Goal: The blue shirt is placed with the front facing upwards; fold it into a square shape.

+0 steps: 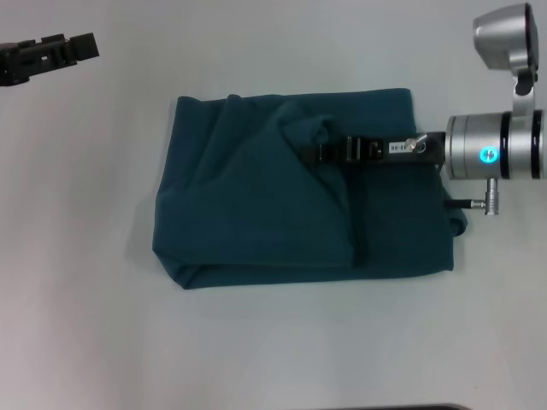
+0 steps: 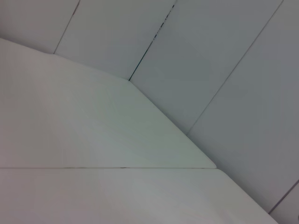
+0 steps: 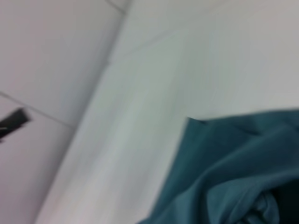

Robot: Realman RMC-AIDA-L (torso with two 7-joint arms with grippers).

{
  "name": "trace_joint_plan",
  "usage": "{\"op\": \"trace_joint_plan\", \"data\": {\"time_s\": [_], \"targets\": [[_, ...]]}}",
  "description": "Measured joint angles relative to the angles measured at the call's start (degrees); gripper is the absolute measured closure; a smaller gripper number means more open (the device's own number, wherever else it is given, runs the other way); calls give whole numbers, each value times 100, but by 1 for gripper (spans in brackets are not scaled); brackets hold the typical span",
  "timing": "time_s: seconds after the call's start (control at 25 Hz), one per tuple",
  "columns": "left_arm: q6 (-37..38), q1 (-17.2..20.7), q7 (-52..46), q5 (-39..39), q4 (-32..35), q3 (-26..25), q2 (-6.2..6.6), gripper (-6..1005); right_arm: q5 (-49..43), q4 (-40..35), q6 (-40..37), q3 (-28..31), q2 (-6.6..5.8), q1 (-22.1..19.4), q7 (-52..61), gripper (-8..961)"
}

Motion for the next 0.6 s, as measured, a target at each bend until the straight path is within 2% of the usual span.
{"op": "trace_joint_plan", "data": {"time_s": [0.6], "targets": [[-10, -5, -43, 0, 86, -44, 7, 230, 643, 1051, 1470, -10, -68, 105, -274, 901]]}}
